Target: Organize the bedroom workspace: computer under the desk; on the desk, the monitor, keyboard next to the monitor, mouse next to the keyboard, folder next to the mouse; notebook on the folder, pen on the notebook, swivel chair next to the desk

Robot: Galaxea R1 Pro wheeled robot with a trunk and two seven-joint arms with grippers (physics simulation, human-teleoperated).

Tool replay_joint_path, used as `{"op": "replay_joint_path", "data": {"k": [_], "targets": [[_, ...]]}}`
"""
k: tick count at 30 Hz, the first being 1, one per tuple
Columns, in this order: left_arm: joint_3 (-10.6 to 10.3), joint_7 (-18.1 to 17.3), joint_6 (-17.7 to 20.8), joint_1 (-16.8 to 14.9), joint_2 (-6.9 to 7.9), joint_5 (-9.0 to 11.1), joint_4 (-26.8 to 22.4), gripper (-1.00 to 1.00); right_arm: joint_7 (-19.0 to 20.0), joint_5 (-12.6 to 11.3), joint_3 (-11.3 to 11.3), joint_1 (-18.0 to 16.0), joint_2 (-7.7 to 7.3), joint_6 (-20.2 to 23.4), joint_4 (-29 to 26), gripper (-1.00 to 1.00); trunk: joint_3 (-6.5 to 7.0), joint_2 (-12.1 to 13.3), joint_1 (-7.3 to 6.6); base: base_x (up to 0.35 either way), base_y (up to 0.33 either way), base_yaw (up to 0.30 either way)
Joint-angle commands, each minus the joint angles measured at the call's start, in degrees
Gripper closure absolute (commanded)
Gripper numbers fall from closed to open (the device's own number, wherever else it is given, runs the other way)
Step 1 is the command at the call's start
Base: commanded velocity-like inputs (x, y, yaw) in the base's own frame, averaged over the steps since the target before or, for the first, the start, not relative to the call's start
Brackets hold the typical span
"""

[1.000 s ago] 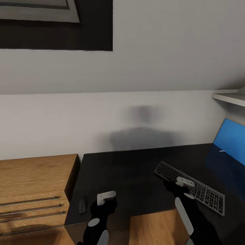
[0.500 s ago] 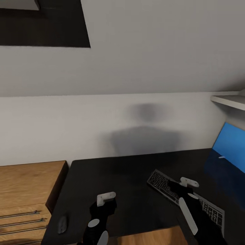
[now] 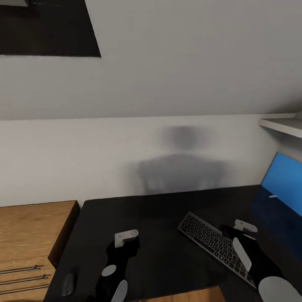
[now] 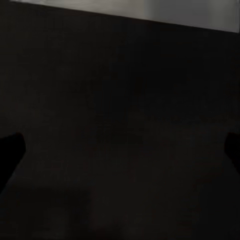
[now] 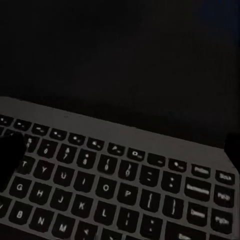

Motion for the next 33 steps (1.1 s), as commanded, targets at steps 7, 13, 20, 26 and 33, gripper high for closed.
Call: {"op": "replay_joint_path", "data": {"k": [7,13,20,26,33], "targets": [[-0.34,0.44,3.01,-0.11,2.00,0.65,-5.39,-1.00,1.17,-1.82,-0.51,-8.79,-6.40,-7.18,17.56,-1.00,-0.14,-0.14,0.04,0.000,0.000,0.000],[-2.51,0.51,3.16,-0.14,2.06,0.72,-7.60,-1.00,0.95,-5.91,-1.49,-11.70,-8.79,-8.05,22.00,-1.00,-0.14,-0.14,0.04,0.000,0.000,0.000],[-3.96,0.80,2.88,-0.07,1.93,0.75,-8.78,-1.00,0.82,-15.52,-1.86,-12.17,-9.63,-6.84,21.59,-1.00,-1.39,-2.94,1.58,0.000,0.000,0.000],[-4.10,0.98,2.92,-0.06,1.92,0.75,-8.77,-1.00,0.81,-17.58,-1.85,-12.20,-9.76,-6.59,19.79,-1.00,-2.47,-5.35,2.89,0.000,0.000,0.000],[-4.18,1.12,2.94,-0.06,1.84,0.75,-8.64,-1.00,0.81,-18.12,-1.91,-12.21,-9.98,-5.98,18.90,-1.00,-3.73,-8.16,4.43,0.000,0.000,0.000]]}}
